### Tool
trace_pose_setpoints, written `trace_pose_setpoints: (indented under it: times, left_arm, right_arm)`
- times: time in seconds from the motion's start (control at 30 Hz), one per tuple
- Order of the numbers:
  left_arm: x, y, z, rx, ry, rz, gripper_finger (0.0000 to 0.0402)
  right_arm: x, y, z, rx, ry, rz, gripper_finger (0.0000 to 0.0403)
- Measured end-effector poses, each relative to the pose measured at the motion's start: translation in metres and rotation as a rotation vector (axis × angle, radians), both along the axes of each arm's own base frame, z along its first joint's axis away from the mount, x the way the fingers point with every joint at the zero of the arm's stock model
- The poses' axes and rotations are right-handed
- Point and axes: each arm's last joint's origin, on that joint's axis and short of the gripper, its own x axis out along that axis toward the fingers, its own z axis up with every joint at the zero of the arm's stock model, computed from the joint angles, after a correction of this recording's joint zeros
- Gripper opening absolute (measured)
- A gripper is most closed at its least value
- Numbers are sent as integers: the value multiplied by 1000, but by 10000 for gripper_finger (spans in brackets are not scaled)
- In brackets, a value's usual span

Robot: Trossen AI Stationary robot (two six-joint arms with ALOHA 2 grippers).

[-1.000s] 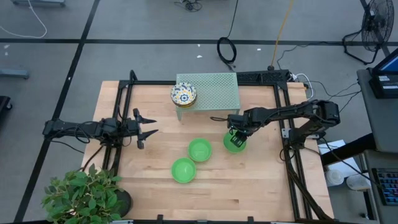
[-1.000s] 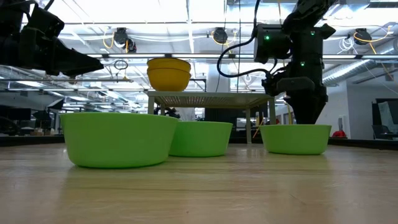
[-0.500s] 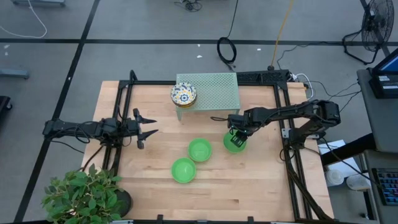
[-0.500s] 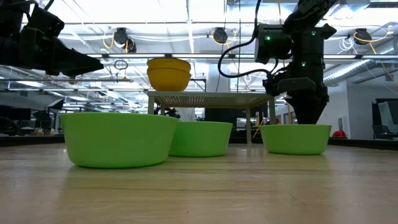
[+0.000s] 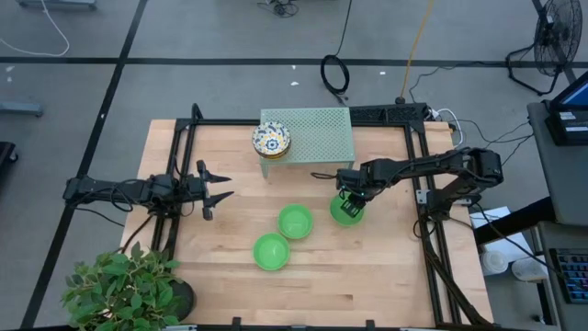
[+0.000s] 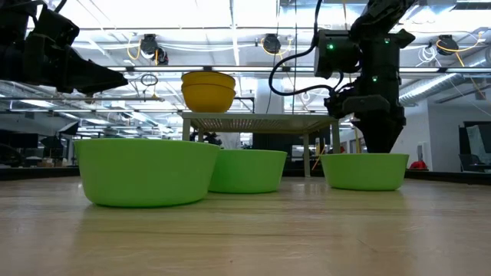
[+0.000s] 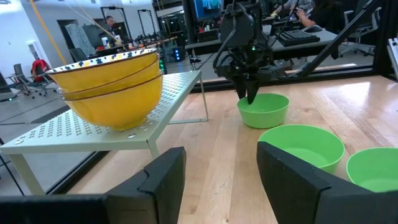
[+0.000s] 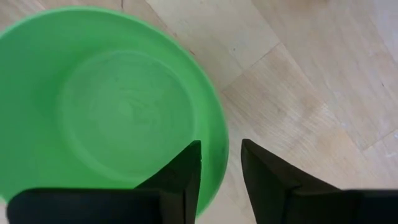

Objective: Pick & Place Mini bowls
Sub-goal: Put the top right green bowl on the shelf

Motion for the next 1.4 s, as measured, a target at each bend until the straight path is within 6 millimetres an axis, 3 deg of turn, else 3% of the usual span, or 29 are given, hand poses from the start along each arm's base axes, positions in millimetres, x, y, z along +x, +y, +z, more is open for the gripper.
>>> trace_pose_setpoints:
  times: [1.4]
  left_arm:
    - [0, 0, 0, 0, 0, 0, 202]
  right_arm:
    - [0, 0, 0, 0, 0, 2, 88]
